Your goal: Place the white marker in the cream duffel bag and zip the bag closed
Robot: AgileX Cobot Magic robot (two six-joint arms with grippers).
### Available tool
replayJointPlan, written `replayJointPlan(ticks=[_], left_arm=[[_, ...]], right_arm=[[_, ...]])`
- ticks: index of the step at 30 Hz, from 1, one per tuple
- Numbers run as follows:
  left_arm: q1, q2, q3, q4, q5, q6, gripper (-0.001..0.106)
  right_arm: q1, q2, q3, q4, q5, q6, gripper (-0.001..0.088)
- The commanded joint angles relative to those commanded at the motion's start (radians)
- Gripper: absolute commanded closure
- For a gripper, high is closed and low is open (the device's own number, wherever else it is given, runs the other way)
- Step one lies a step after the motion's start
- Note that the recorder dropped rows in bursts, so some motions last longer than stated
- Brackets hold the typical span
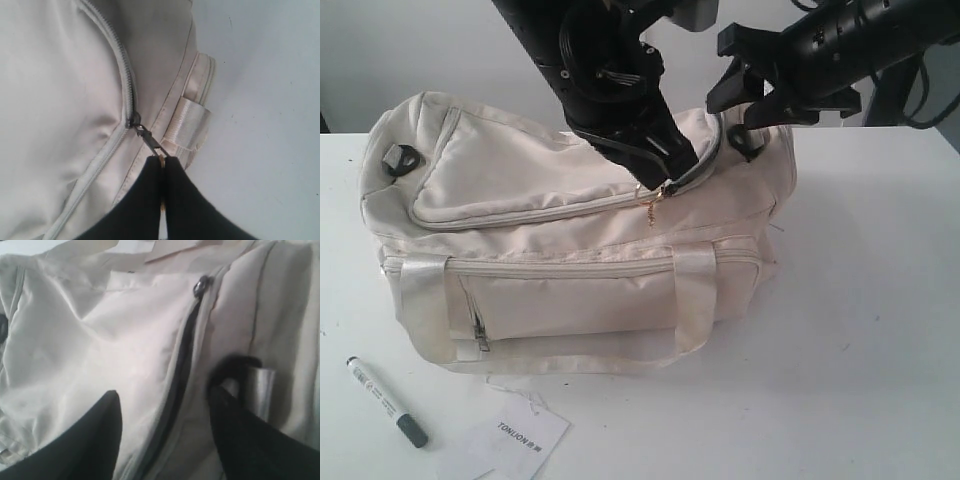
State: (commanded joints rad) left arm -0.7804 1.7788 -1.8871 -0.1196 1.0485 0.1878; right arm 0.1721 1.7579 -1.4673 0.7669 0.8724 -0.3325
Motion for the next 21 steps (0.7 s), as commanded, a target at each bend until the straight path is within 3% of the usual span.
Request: replayJointPlan(ticks=[15, 16, 19, 21], left_arm=[[0.0, 0.0, 0.0, 0.0, -0.025, 0.008, 0.105], [0.0, 0.0, 0.0, 0.0, -0.027, 0.008, 0.105], [0.0, 0.0, 0.0, 0.0, -0.027, 0.015, 0.105], [0.0, 0.0, 0.0, 0.0, -0.025, 0.018, 0.105]], right_arm=[[0.03, 0.084, 0.015, 0.043, -0.056, 0.048, 0.0365], [0.03, 0.084, 0.015, 0.045, -0.062, 0.048, 0.0417], [0.03, 0.081, 0.012, 0.045, -0.08, 0.037, 0.0863], [0.03, 0.078, 0.012, 0.045, -0.085, 0.022, 0.0868]])
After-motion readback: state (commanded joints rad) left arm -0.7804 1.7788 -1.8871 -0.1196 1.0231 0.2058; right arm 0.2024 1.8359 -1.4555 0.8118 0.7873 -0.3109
